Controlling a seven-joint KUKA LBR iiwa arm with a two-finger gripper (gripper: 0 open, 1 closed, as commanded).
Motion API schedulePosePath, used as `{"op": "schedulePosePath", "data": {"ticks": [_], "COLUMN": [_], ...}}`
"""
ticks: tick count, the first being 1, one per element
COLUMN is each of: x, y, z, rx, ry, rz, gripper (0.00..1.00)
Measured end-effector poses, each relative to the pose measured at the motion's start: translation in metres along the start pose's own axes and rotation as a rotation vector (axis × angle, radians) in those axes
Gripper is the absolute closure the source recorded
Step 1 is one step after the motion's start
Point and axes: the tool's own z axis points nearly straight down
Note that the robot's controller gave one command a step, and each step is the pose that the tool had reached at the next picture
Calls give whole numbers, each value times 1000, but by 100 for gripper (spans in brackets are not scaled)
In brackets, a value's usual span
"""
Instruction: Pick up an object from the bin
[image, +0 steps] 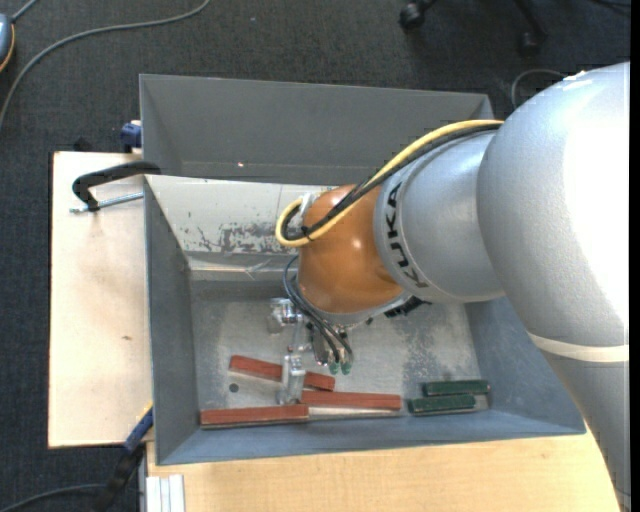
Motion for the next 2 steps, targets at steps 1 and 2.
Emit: {"op": "schedulePosePath", "data": {"ticks": [1,2], "x": [-3,-13], "y": [0,-18], "z": [-4,-141], "rx": [-2,-3], "ry": [-9,-23], "rz": [1,16], "gripper": [100,100]}}
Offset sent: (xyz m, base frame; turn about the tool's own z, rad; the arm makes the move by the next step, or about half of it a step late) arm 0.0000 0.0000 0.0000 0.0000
